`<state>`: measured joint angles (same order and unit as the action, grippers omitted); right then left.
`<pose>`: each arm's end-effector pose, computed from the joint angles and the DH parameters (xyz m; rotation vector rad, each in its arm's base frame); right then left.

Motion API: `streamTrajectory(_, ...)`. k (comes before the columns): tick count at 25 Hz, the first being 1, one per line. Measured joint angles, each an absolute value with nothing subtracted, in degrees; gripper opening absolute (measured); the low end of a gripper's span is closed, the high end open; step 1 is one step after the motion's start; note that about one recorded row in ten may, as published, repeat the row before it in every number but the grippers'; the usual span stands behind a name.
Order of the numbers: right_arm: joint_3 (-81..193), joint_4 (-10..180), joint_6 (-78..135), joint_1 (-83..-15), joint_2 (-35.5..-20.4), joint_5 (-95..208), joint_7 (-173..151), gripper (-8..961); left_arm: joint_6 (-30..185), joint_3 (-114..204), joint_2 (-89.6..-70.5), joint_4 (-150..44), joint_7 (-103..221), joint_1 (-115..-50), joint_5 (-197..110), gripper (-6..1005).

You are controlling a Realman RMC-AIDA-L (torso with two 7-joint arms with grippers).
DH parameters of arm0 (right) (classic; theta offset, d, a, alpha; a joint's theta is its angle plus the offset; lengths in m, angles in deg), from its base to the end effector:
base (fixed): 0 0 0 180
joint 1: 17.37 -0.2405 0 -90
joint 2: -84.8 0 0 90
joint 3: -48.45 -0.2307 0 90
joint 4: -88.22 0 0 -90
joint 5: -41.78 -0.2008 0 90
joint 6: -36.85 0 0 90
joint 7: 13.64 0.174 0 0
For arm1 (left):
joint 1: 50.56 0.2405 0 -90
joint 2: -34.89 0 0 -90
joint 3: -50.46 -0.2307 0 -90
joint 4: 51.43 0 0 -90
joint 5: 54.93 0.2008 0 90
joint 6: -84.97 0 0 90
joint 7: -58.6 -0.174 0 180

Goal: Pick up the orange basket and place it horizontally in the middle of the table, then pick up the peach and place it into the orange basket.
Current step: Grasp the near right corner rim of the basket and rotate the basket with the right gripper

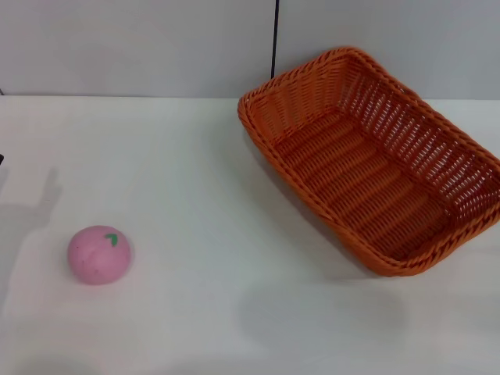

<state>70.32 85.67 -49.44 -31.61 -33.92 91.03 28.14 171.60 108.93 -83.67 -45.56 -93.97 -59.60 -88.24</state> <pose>0.3608 0.2647 0.0871 -1.1488 0.7665 1.0870 -0.3367 0.2473 0.0321 -1.4614 -0.6755 -0.9454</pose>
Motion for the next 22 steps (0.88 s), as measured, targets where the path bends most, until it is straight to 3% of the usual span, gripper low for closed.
streamTrajectory(14,72.0,82.05,-49.45,-30.41,-33.79,94.48,30.81,757,171.43,108.91,-83.56,-45.58,-93.97,-59.73,-88.24,813)
streamTrajectory(22,72.11,55.42,-45.21,-27.91,-33.34,118.36,61.83,742,169.44,109.07,-83.44,-45.78,-93.97,-60.56,-88.27,813)
